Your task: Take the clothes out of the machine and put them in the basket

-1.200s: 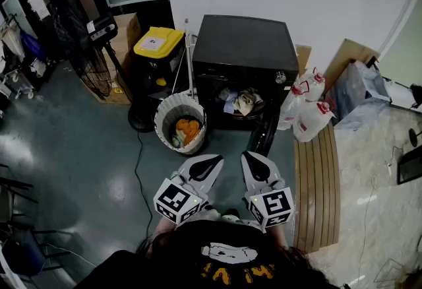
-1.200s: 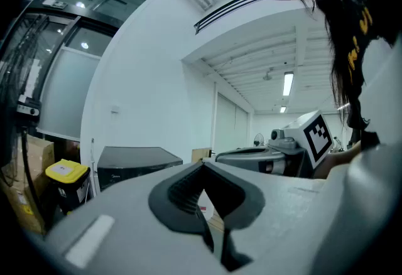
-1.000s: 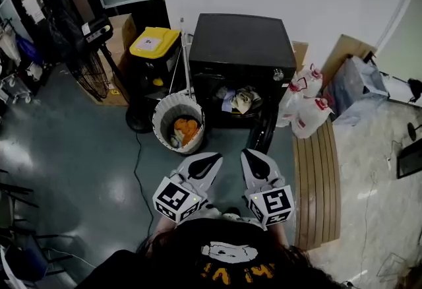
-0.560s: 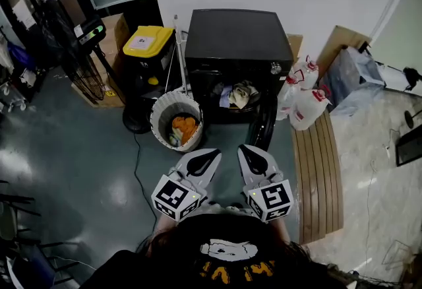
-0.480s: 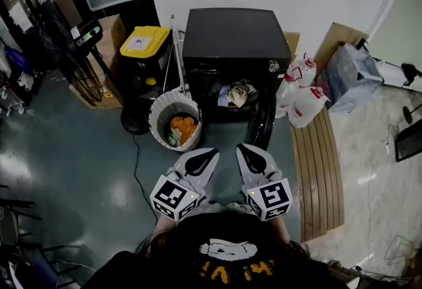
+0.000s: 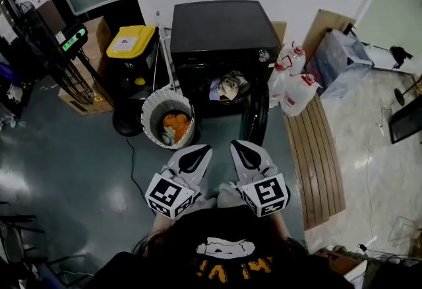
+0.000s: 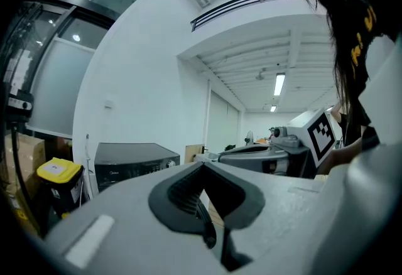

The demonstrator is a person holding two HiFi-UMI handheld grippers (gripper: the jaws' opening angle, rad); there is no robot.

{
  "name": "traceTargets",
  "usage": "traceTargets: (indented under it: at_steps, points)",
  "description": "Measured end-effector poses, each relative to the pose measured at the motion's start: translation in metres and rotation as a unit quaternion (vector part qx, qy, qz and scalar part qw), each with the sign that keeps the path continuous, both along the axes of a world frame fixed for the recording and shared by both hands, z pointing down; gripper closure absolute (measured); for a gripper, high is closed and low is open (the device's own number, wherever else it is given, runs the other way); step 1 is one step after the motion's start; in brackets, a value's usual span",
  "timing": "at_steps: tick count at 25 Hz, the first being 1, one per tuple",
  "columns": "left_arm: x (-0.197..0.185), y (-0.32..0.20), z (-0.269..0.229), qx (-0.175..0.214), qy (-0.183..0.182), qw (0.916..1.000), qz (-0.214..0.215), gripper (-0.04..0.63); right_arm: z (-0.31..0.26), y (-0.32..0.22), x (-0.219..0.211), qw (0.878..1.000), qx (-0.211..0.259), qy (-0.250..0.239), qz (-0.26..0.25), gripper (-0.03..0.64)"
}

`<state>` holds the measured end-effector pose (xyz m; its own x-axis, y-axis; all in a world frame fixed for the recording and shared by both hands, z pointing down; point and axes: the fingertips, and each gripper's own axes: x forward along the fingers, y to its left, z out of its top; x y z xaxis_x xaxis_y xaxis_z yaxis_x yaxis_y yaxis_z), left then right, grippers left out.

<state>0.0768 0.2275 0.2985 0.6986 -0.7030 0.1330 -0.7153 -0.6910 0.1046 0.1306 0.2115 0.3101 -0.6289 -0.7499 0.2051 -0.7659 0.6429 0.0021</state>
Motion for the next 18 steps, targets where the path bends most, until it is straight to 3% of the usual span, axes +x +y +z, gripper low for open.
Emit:
traceTargets:
  at_steps: [10,18]
  points:
    - [-0.004,-0.025,0.013,-0.007,-0.006,0.9999,0.004,0.595,0.019,-0.024,-0.003,1.000,-0.021,-0.001,0.003,0.598]
    - [-0.022,-0.086,0.021,-0.008,-0.018,0.9998,-0.007,0.595,0.024,-0.100,-0.019,0.999,-0.022,-0.027,-0.003,0.598]
